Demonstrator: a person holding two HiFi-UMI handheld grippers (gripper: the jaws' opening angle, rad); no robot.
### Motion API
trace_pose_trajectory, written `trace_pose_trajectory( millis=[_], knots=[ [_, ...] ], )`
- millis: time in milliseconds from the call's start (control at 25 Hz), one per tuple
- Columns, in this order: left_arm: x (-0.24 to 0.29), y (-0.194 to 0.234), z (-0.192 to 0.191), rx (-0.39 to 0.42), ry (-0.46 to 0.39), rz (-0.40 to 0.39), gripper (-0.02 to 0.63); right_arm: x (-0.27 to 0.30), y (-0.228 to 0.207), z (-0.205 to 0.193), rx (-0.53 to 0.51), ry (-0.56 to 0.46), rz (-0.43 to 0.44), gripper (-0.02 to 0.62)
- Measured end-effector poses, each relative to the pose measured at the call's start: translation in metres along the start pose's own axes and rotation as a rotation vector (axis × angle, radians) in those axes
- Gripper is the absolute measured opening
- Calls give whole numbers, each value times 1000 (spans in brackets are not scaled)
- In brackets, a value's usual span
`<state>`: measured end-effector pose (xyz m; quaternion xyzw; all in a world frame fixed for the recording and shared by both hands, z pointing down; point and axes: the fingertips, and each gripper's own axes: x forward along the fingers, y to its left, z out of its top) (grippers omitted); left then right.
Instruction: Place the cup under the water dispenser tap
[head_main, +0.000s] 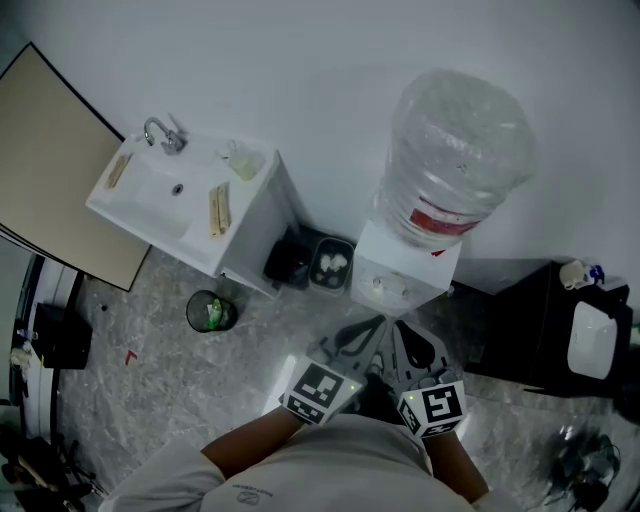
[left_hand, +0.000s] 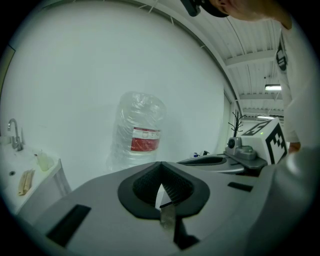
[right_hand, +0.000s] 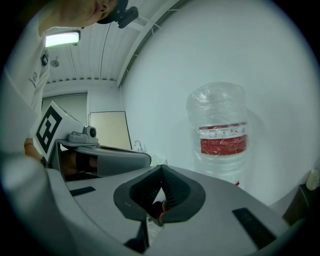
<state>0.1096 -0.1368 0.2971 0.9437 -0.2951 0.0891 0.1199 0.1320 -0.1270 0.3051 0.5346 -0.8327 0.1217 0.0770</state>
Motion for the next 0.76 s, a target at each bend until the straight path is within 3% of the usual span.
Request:
trace_pose_trajectory(
  millis=[760],
  knots=[
    [-10,1,3,1,-8,4,5,0,10,0,-31,-1,15,15]
  ],
)
